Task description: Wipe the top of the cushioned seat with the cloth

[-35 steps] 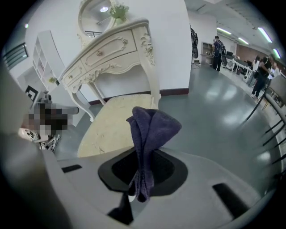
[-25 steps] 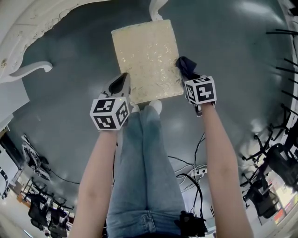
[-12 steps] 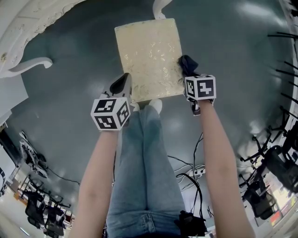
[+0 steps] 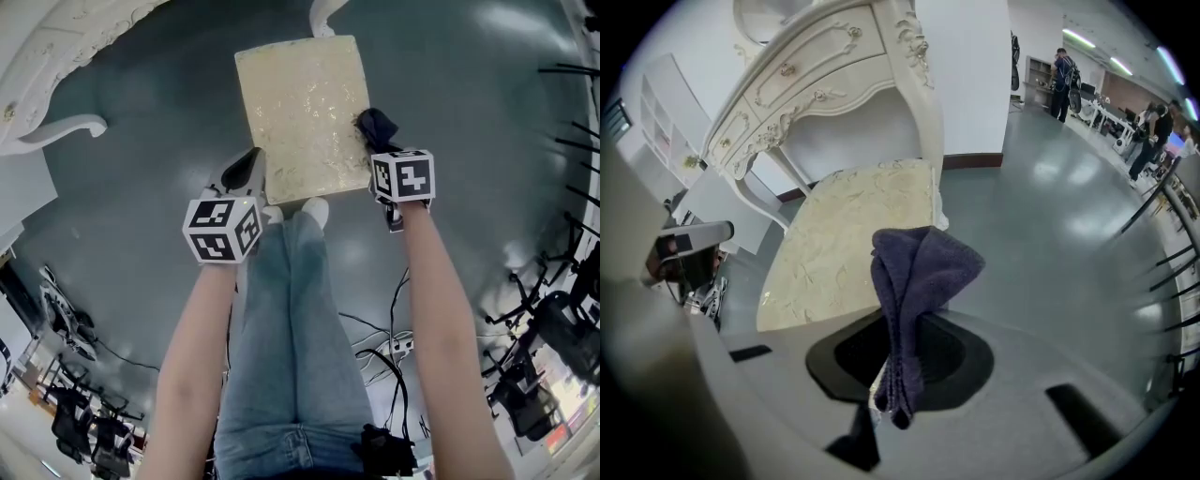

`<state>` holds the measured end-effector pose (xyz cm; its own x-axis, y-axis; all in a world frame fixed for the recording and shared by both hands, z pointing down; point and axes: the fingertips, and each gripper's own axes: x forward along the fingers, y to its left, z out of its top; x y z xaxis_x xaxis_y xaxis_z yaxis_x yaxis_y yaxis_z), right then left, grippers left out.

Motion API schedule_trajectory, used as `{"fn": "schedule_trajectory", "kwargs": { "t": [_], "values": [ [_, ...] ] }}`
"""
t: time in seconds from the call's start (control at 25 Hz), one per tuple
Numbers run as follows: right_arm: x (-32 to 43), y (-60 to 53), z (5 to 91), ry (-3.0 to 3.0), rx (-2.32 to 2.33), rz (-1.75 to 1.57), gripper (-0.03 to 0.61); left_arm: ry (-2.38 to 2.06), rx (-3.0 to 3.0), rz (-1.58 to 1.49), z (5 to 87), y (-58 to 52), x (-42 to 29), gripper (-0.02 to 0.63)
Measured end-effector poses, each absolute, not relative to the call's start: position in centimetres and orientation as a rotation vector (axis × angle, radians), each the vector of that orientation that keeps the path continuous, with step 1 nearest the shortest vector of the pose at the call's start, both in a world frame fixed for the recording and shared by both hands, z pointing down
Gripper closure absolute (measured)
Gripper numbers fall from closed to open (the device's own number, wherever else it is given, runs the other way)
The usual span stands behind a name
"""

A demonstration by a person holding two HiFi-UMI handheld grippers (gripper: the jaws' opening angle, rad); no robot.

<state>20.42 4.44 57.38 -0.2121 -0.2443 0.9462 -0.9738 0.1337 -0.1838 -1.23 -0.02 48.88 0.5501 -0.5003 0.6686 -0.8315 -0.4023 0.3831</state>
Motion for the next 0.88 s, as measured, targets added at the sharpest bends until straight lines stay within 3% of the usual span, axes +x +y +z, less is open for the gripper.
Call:
{"fn": "schedule_trajectory", "kwargs": {
  "t": [0.88],
  "values": [
    [14.9,4.3,56.5,-1.664,1.141,1.123,0.534,-1.115,2.047,0.552,48.4,0.7,-4.4,0.609]
  ]
}}
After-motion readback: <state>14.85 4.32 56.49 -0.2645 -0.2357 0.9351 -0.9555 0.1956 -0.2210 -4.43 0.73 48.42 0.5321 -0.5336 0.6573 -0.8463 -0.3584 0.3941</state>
